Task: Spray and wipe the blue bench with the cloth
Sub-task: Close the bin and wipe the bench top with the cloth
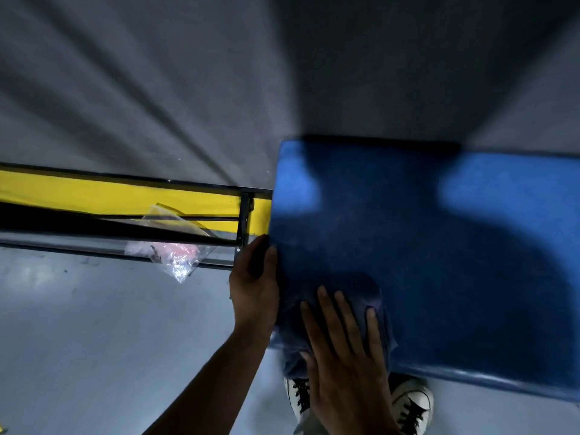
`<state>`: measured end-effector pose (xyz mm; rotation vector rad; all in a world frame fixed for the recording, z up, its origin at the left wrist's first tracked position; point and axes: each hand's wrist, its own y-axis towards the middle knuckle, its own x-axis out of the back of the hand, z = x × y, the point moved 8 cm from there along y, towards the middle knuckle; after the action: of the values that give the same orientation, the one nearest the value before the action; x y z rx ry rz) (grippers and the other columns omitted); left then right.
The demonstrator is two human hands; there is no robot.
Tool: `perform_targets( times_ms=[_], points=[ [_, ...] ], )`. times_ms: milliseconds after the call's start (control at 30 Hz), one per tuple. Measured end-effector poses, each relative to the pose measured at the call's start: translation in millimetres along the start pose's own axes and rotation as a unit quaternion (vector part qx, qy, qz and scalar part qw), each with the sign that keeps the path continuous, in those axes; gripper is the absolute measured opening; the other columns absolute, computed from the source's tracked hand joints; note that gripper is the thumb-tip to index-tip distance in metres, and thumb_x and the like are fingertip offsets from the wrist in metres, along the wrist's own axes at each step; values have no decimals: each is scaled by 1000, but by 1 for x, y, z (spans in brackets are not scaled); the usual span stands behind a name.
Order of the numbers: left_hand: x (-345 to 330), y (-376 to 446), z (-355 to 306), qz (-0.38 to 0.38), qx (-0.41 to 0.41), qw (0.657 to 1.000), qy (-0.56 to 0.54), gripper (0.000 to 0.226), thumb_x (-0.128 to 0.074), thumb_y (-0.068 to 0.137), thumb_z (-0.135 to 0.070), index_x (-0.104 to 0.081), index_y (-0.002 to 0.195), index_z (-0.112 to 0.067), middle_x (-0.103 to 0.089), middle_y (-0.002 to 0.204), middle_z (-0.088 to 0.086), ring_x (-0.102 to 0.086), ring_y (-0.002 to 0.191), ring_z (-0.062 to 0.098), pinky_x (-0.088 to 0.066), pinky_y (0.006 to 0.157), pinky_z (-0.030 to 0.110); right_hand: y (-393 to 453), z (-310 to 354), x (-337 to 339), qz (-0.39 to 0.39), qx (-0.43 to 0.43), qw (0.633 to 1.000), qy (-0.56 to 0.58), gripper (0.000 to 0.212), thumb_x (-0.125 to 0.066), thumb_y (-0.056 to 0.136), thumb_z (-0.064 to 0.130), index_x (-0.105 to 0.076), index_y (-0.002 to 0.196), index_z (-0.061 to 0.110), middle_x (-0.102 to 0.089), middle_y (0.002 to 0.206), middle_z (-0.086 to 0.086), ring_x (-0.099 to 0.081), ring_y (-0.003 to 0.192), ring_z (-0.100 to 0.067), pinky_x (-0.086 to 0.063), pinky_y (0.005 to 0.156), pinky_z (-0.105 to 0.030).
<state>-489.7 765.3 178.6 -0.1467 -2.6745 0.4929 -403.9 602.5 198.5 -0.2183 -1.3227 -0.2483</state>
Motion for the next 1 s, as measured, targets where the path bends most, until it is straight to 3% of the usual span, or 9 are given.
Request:
perform_targets(
  times_ms=[133,233,367,567,667,833,933,1000],
  points=[
    [-2,-2,1,-19,-26,997,67,28,-58,103,-26,-68,129,-29,-69,122,-12,-61,109,-3,-42,88,6,37,-28,7,22,-11,1000,-12,76,-64,84,39,-42,155,20,-28,167,-5,-24,155,-25,-17,124,-57],
    [-5,-5,-4,-29,-46,995,84,26,-54,105,-25,-65,127,-33,-66,114,-17,-57,102,-16,-35,80,-5,82,-52,15,28,-21,999,-21,67,-50,93,37,-37,157,20,-24,168,-4,-18,156,-23,-12,125,-55],
    [-9,-11,-11,-26,-70,994,79,23,-51,106,-29,-61,126,-32,-60,104,-34,-53,98,-25,-35,78,-5,142,-89,22,31,-10,997,-65,76,-44,87,43,-31,159,21,-21,169,-2,-17,156,-23,-13,125,-55],
    [-11,-15,-17,-32,-71,994,82,19,-49,105,-35,-51,108,-55,-56,99,-52,-52,99,-25,-36,79,-4,213,-122,38,-23,-7,999,-29,67,-35,89,39,-42,153,21,-35,163,-3,-31,150,-27,-16,124,-56],
    [-11,-16,-14,-33,-75,993,87,17,-49,106,-35,-52,111,-51,-58,98,-43,-53,96,-21,-36,78,-4,217,-126,38,-38,4,999,-28,65,-38,89,38,-42,152,22,-37,161,-2,-34,148,-29,-16,123,-58],
    [-11,-17,-10,-35,-53,994,89,22,-49,106,-33,-59,126,-34,-59,105,-28,-55,101,-1,-36,76,1,199,-119,38,-31,-16,999,-24,59,-35,96,37,-40,154,24,-31,165,-4,-26,153,-29,-11,123,-60],
    [-11,-17,-11,-27,-47,993,101,29,-47,107,-32,-58,133,-26,-61,116,-17,-54,107,5,-40,83,17,165,-111,35,-19,-34,999,-13,55,-35,100,40,-40,153,26,-26,167,-4,-19,155,-28,-10,123,-61],
    [-12,-17,-11,-27,-40,992,120,31,-46,107,-30,-57,135,-22,-61,121,-10,-53,107,7,-36,86,20,132,-106,33,3,-35,999,-10,56,-36,100,40,-39,155,27,-22,169,-3,-16,156,-28,-9,123,-61]
  ],
)
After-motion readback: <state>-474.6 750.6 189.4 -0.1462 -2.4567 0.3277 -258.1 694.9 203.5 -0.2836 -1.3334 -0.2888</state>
